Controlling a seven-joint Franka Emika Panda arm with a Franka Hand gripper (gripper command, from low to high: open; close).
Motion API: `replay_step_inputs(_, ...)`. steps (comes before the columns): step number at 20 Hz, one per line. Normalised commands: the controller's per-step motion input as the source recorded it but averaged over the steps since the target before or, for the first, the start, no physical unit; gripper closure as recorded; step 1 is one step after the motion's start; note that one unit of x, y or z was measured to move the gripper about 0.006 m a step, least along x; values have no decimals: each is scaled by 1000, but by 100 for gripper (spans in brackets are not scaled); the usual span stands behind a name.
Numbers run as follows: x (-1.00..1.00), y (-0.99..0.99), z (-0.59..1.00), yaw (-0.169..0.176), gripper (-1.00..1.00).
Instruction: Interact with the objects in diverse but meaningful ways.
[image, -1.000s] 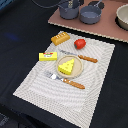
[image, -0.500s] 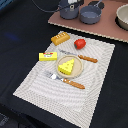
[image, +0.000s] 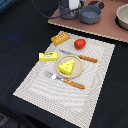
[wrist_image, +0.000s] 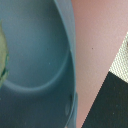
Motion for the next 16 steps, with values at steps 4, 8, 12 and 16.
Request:
replay_step_inputs(4, 115, 120, -183, 45, -100)
replay_step_inputs(8, 31, 135, 0, 55, -100)
replay_step_inputs(12, 26, 109, -4, 49, -100)
replay_step_inputs(16, 16, 84, -112, 39, -100)
